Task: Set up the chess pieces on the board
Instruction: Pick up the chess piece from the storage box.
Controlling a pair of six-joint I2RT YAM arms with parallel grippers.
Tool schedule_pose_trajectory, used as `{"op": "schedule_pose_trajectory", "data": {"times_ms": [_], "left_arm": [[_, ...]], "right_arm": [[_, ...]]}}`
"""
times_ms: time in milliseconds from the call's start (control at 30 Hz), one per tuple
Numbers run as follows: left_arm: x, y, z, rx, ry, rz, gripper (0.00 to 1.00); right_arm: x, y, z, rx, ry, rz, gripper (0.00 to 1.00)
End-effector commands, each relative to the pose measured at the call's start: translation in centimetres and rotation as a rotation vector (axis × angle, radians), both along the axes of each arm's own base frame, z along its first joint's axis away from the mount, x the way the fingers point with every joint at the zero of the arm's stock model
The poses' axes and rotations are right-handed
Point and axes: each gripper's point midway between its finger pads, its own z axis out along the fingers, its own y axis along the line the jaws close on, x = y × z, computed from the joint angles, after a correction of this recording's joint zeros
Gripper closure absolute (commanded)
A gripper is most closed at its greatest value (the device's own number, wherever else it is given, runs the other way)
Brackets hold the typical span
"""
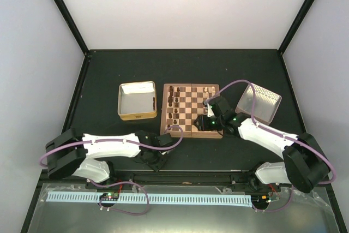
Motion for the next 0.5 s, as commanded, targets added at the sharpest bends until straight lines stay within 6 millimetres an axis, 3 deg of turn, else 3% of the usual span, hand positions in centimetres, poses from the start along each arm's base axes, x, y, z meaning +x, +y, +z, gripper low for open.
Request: {"op": "schedule_pose_trajectory", "data": {"times_ms": [0,133,267,467], "left_arm": [[0.6,-0.7,0.3,-0.002,-0.032,-0.007,0.88],[1.7,-2.4,1.6,-0.084,-0.090,-0.003,0.93],[3.7,-5.2,4.3,-0.250,-0.205,-0.014,0.95],[6.4,-8.4,8.5,-0.460,-0.387,-0.016,0.96]], "right_arm": [[-0.1,0.4,0.8,0.040,-0.038,0.024,0.49],[-1.8,2.2,2.5,0.134,-0.068,0.190,0.48],[-4.7,4.1,4.7,0.307,-0.043,0.355,0.43],[-7.0,4.9,5.3,0.433,0.057,0.448,0.37]]}}
